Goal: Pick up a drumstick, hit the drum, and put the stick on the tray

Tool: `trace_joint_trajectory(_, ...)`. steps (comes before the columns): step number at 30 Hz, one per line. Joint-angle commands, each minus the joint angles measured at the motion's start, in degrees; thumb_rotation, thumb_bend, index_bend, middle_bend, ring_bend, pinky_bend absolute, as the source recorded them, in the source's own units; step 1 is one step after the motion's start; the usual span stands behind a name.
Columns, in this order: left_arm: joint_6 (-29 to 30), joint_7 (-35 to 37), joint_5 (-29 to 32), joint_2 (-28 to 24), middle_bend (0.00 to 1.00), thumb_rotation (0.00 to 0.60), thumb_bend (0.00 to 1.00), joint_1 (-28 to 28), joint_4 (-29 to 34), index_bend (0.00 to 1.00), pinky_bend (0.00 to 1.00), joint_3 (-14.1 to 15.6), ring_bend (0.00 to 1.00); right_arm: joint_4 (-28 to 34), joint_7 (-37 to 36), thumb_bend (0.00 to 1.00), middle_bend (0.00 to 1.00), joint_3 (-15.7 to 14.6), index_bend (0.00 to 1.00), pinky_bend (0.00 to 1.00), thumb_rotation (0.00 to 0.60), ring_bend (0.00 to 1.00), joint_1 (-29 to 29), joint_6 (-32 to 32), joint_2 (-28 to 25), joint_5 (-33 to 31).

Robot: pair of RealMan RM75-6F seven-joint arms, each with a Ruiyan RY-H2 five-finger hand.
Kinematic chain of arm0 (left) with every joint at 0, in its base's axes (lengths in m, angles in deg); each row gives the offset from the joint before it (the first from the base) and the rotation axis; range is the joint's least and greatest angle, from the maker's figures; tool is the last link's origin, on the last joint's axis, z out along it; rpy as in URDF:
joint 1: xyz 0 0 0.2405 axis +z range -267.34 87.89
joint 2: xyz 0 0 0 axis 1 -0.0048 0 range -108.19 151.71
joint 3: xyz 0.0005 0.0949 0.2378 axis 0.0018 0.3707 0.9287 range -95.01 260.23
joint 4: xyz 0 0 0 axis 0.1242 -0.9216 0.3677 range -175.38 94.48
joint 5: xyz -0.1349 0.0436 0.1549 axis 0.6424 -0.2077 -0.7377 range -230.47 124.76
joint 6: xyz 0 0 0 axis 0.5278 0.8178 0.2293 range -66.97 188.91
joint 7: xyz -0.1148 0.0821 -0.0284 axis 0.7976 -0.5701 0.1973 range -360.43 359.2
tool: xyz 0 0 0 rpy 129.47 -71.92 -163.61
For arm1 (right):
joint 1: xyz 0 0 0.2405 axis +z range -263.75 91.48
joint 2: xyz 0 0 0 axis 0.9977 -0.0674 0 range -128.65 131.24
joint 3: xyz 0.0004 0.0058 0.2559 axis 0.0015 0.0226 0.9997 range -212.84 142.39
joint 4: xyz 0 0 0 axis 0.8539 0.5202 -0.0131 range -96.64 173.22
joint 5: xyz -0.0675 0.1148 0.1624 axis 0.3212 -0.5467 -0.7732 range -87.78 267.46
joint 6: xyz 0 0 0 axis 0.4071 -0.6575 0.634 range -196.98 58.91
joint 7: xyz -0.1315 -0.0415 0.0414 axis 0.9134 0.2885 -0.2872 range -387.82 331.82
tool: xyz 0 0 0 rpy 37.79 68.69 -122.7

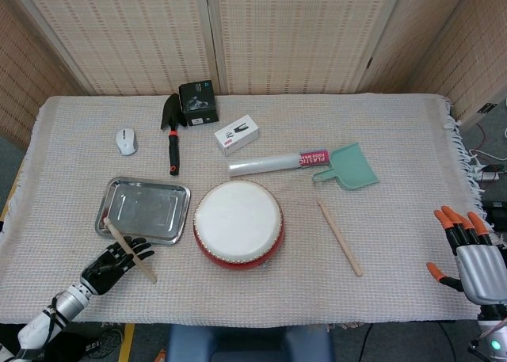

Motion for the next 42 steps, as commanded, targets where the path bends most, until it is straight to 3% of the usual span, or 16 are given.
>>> trace_joint_trajectory(1,0.47,2.25,0.39,0.60,0.35,0.600,0.32,0.49,-0.78,0.50,0.24,-0.31,0.27,0.00,0.00,0.21,0.02,-0.02,0.00,0.00,0.600,0.00,-0.06,0.14,-0.03,0.12)
trace_joint_trajectory(9,3.31,4.51,-0.88,1.86,0.37,0.600,0.33,1.52,-3.22,0.48,0.29,-0.52,0.30,0.20,0.20,0.21,0.02,-0.01,0.00,0.00,0.600,0.00,-0.22,0.51,-0.14,0.28)
trace_joint_trajectory(26,0.77,-15.20,0.52,0.98,0.44,0.600,0.33,1.57,2.82,0.48,0.32,-1.50,0.39,0.34,0.32,0.21,0.02,-0.06,0.00,0.00,0.600,0.00,-0.33,0.64,-0.30,0.43)
trace_joint_trajectory(42,-0.14,-21.97,0.77,0.99,0.52,0.600,0.22,1.79,5.52,0.53,0.43,-2.30,0.46,0.48,0.51,0.21,0.02,-0.03,0.00,0.00,0.600,0.00,-0.46,0.92,-0.35,0.61)
